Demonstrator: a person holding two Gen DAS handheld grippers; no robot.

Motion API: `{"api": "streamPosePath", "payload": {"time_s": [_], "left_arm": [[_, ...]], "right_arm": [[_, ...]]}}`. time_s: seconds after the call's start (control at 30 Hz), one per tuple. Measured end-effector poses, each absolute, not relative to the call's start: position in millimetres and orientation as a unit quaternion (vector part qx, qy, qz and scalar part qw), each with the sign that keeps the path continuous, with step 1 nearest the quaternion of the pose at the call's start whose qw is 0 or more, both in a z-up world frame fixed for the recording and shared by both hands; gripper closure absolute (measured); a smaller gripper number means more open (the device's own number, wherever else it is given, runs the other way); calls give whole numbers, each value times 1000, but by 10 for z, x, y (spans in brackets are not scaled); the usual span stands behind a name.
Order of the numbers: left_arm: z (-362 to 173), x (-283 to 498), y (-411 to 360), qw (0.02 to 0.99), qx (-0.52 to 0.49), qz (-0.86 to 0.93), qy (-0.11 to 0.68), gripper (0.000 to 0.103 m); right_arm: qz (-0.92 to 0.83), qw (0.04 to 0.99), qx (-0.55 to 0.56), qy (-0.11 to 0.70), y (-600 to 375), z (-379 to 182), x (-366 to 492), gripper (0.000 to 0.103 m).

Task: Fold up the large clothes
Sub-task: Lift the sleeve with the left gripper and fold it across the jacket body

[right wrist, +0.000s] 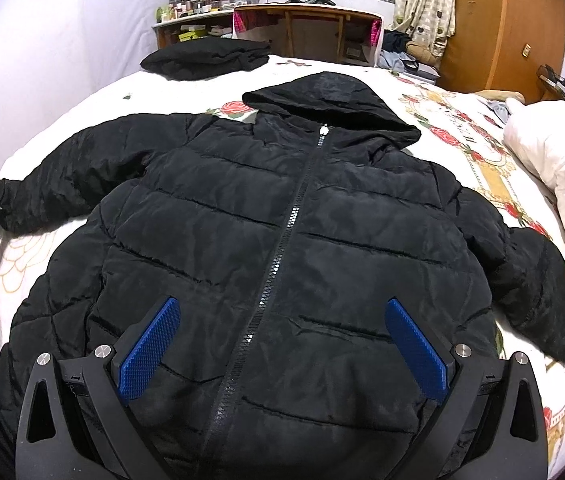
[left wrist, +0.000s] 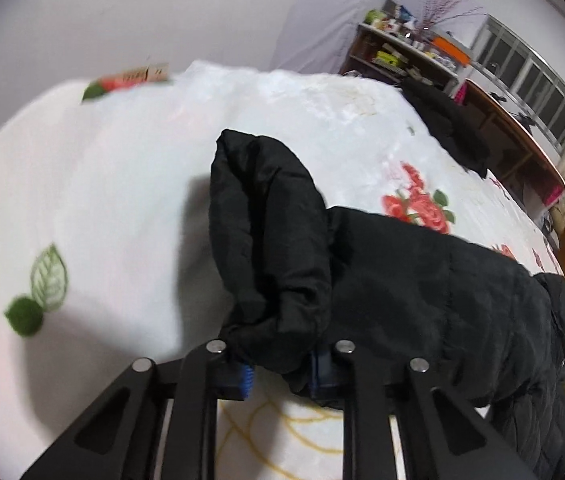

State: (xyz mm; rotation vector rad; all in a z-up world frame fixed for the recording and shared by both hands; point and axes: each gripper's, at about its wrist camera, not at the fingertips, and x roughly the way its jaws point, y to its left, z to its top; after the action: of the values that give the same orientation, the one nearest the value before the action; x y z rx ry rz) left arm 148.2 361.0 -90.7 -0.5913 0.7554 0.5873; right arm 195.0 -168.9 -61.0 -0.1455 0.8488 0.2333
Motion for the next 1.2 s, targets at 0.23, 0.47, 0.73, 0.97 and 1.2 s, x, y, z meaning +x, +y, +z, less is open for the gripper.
{"api": "streamPosePath", "payload": {"time_s": [0.23,0.47,0.73,0.97,1.2], "left_arm": [[-200,1497,3335,886,-226,242,325,85],[742,1507,2788,931,-196,145,273,86],[1576,1804,1786,962,-145,19,230,86],[1611,2252,647,959,-113,-80,247,86],[1063,2646,-502,937,-80,-156,303,86]], "right_arm": [[106,906,-59,405,-1826,-509,1860,1],[102,914,-38,392,-2049,-324,1712,1],[81,923,3,377,-2436,-138,1516,1],[49,926,33,372,-2861,-138,1432,1],[18,923,48,381,-3224,-274,1470,1]]}}
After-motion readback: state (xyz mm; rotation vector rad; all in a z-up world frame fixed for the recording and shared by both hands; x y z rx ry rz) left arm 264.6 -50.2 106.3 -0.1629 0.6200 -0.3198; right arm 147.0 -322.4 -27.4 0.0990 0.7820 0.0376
